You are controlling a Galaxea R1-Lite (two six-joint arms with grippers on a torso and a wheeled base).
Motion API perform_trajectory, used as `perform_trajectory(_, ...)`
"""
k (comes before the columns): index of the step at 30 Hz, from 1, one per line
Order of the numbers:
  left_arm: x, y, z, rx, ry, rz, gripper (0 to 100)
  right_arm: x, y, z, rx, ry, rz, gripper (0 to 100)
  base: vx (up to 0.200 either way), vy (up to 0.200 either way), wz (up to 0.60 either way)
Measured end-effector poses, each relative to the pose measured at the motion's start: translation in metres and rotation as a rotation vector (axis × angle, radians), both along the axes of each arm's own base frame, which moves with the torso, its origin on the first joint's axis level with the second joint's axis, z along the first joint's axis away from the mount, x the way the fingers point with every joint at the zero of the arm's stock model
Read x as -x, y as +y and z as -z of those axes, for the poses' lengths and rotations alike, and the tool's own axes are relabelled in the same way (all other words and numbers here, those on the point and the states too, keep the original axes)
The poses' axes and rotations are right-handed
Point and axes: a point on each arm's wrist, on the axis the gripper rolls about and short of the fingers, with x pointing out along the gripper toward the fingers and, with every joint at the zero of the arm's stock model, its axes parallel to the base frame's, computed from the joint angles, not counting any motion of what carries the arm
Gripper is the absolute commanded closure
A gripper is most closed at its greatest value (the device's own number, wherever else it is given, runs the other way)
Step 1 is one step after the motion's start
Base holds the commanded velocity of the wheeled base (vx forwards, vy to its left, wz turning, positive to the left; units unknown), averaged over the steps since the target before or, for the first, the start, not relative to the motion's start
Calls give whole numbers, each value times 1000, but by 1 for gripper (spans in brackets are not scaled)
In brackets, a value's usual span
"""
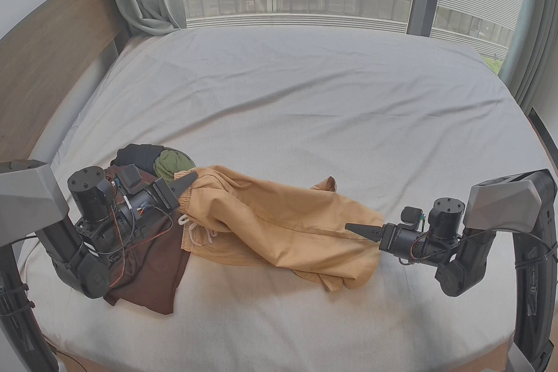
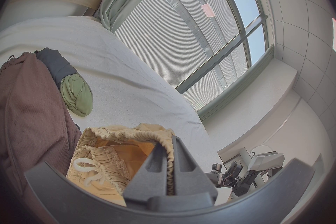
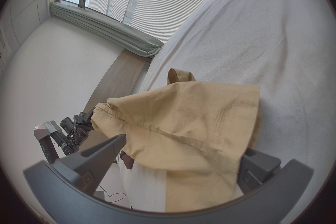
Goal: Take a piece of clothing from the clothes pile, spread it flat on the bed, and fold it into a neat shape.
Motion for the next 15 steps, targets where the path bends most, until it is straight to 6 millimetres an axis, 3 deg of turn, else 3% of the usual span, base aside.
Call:
perform_trajectory(10, 0, 0, -1, 1, -3, 3, 100, -3, 7, 9, 4, 7, 0, 0, 0, 0, 0)
perform_trajectory(11, 0, 0, -1, 1, -2, 3, 100, -3, 7, 9, 5, 9, 0, 100, 0, 0, 0)
perform_trajectory(15, 0, 0, -1, 1, -4, 5, 100, -2, 6, 10, 6, 13, 2, 100, 0, 0, 0)
